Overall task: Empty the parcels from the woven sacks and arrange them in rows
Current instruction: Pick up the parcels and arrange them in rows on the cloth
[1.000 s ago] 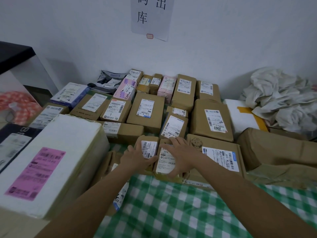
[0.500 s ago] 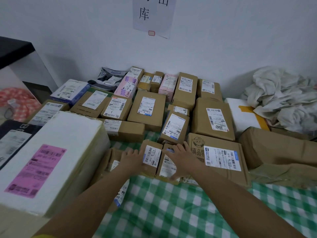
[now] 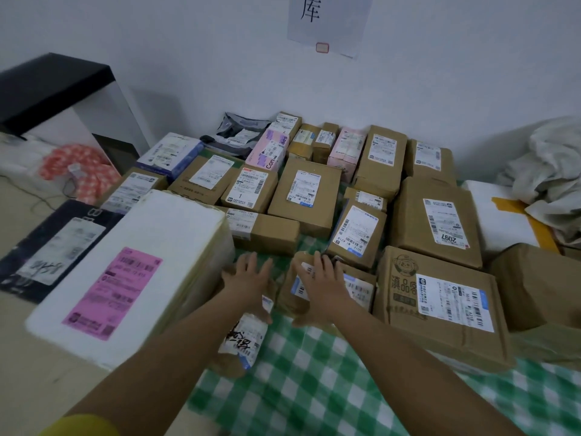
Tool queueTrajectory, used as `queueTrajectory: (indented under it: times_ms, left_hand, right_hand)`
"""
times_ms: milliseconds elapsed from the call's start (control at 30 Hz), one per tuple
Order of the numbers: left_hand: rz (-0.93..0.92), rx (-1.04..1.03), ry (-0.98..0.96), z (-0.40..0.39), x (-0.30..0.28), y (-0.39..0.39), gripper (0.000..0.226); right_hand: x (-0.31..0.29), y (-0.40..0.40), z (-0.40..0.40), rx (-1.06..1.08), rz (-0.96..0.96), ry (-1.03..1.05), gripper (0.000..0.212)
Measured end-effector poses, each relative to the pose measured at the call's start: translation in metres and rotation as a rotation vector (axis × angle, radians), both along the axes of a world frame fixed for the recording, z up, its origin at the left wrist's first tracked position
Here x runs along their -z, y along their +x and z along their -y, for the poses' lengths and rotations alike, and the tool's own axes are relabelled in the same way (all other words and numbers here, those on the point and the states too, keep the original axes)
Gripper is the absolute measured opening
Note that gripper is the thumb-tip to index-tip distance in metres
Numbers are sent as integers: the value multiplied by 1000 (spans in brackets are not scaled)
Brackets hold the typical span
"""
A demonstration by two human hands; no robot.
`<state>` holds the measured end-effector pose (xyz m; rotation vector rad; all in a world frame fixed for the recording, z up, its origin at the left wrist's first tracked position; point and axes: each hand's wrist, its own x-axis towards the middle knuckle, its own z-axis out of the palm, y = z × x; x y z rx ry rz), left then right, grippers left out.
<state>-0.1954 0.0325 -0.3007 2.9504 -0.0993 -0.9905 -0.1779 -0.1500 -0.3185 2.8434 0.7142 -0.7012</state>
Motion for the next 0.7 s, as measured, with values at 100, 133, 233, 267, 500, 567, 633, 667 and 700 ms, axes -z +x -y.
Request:
queueTrajectory:
  times_ms: [100,133,233,267,500,567,633,667,700]
  left_hand:
    - [2,-12,-51,-4,2,9,104]
    - [-6,-2,-56,-6,4,13,96]
    - [-12,54,-59,-11,7,22,81]
    - [-3,65,-60,-11,8,26,79]
    - [186,-9,-197,-15,-9,44,62]
    - [265,-30,-218,-15,-12,46,55]
    - [284,-22,-219,-13,-13,47,47]
    - [249,-9,-213,-13,-12,46,44]
    - [195,10,-196,-13,-11,45,45]
  right_hand:
    - [5,6,2,-22,40,-21,115]
    - [5,6,3,-25,48,-19,114]
    - [8,7,3,-23,36,-9,120]
    - [9,8,3,-19,41,2,120]
    - [4,6,4,-20,37,40,122]
    - [1,4,3,-25,40,34,122]
    - [1,4,2,-20,36,27,122]
    - [1,5,2,-18,32,26,122]
    - [1,5,2,-16,32,23,123]
